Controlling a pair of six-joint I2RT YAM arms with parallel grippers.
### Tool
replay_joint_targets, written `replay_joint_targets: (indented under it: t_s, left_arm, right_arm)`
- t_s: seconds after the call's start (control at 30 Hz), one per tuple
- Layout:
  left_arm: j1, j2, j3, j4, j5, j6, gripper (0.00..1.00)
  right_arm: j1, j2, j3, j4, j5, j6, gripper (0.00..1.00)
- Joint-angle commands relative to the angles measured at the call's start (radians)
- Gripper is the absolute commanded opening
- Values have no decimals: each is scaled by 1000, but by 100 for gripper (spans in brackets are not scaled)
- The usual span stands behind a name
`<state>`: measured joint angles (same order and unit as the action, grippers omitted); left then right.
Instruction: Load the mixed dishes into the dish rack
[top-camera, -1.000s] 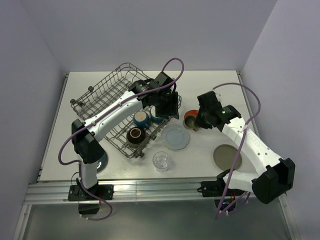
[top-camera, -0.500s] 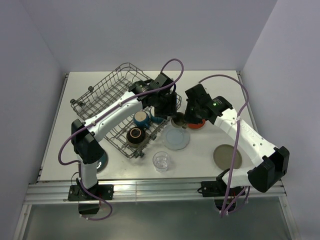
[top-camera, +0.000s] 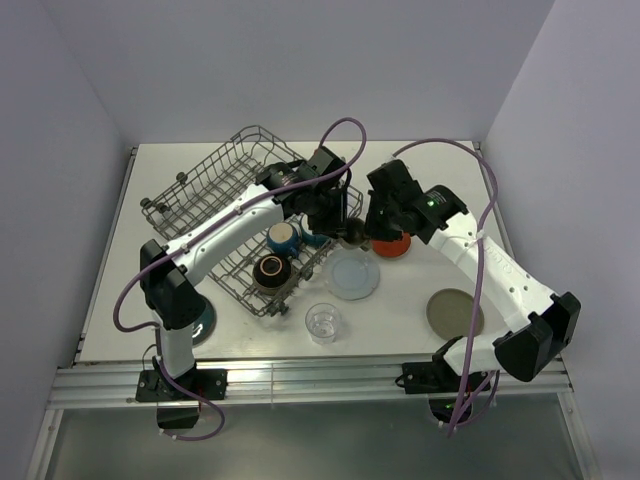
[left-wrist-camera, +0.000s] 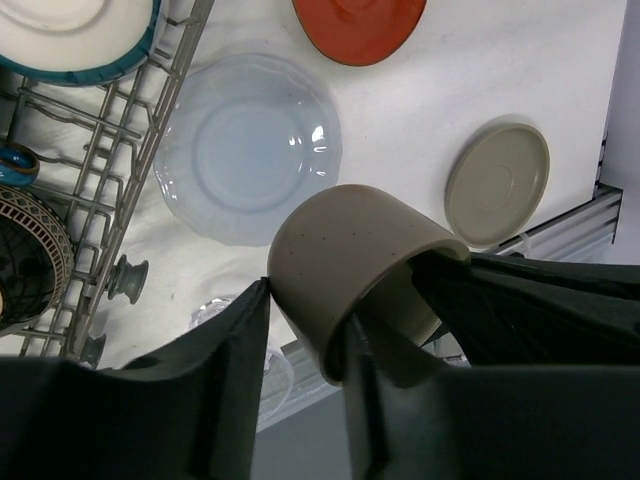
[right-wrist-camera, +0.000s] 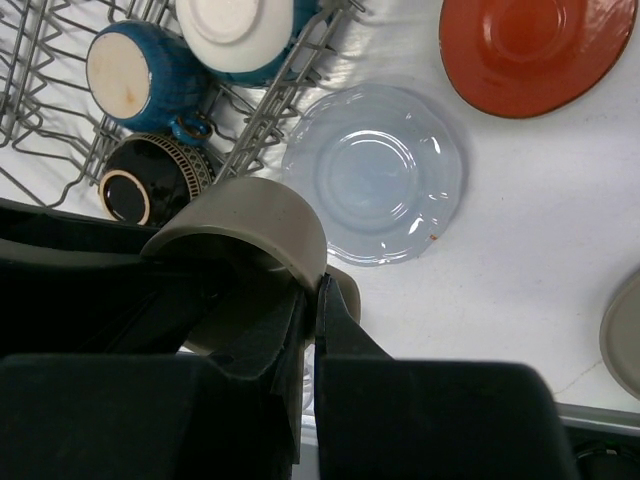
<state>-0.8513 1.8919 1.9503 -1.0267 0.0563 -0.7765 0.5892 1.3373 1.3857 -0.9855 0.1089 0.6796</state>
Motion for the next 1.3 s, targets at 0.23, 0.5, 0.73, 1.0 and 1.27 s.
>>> replay_joint_targets:
  t_s: [0.23,0.5,0.73,1.0,1.27]
  left_arm:
    - [3,-17,18,-10,-16,23,0]
    - [70,-175,-186,167,-26,80,0]
    - [178,-385,-404,394,60,108,0]
    - [199,-562,-560,663,151,88,0]
    - [205,-625,-597,718,163,108,0]
  right_arm:
    - [41,29,153,-5,-60,-31,1]
    - [29,49,272,-100,-181,-38,71]
    - [-46,-7,122,115,-604,53,81]
    - [-135,-89,-218,787,-1061,583,76]
    - [-147,-79,-405,1534,-1111,1099,71]
